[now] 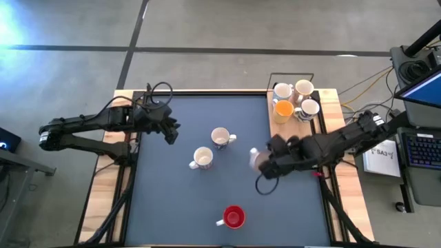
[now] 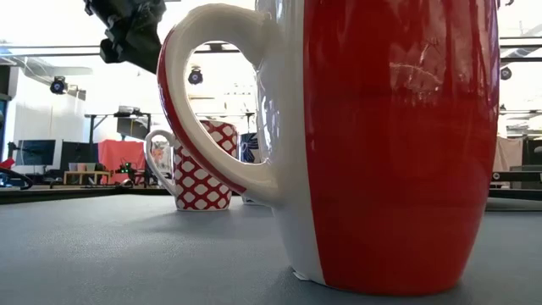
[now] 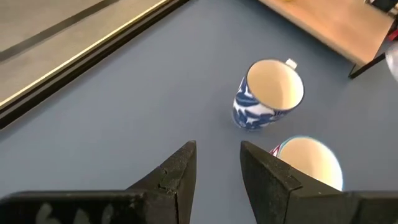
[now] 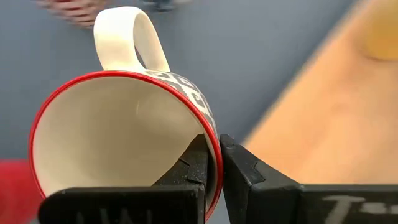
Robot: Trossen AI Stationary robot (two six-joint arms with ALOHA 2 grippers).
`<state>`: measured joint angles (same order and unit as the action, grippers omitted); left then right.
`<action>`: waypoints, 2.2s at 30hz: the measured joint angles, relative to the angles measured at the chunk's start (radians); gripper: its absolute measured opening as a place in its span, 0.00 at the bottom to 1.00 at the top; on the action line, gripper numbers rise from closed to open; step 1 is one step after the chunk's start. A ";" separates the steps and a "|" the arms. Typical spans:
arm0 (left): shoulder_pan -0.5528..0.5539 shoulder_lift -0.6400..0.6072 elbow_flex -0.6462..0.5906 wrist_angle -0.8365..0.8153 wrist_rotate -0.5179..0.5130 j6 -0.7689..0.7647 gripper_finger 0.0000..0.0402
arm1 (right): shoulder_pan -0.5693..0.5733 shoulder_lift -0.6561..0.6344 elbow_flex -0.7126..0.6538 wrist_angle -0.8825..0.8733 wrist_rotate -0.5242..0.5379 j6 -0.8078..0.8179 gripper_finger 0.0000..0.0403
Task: Place coffee mugs
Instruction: Put the gray cup on the shelf aligned with the dark blue cup
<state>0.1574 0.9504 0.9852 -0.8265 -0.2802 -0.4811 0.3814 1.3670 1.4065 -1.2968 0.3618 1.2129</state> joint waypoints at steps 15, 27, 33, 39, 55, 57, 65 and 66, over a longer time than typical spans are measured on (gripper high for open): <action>0.000 -0.002 0.000 -0.017 0.001 0.162 0.27 | -0.200 -0.013 0.047 -0.246 -0.002 0.096 0.03; 0.000 -0.011 0.000 -0.024 0.001 0.190 0.27 | -0.319 -0.103 -0.044 -0.274 -0.043 0.081 0.03; 0.000 -0.024 0.000 -0.027 0.001 0.210 0.27 | -0.335 -0.185 -0.174 -0.276 -0.127 0.134 0.03; 0.000 -0.027 0.000 -0.027 0.001 0.210 0.27 | -0.334 -0.245 -0.255 -0.270 -0.158 0.275 0.03; 0.000 -0.028 0.000 -0.028 0.002 0.237 0.27 | -0.334 -0.394 -0.479 -0.236 -0.205 0.564 0.07; 0.000 -0.028 0.000 -0.030 0.002 0.237 0.27 | -0.334 -0.405 -0.486 -0.237 -0.205 0.584 0.07; 0.000 -0.028 0.000 -0.063 0.002 0.238 0.27 | -0.334 -0.424 -0.469 -0.241 -0.195 0.562 0.11; 0.000 -0.028 0.000 -0.065 0.002 0.237 0.27 | -0.334 -0.424 -0.464 -0.242 -0.195 0.557 0.12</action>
<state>0.1577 0.9222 0.9852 -0.8914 -0.2787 -0.2440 0.0471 0.9428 0.9430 -1.5385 0.1670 1.7701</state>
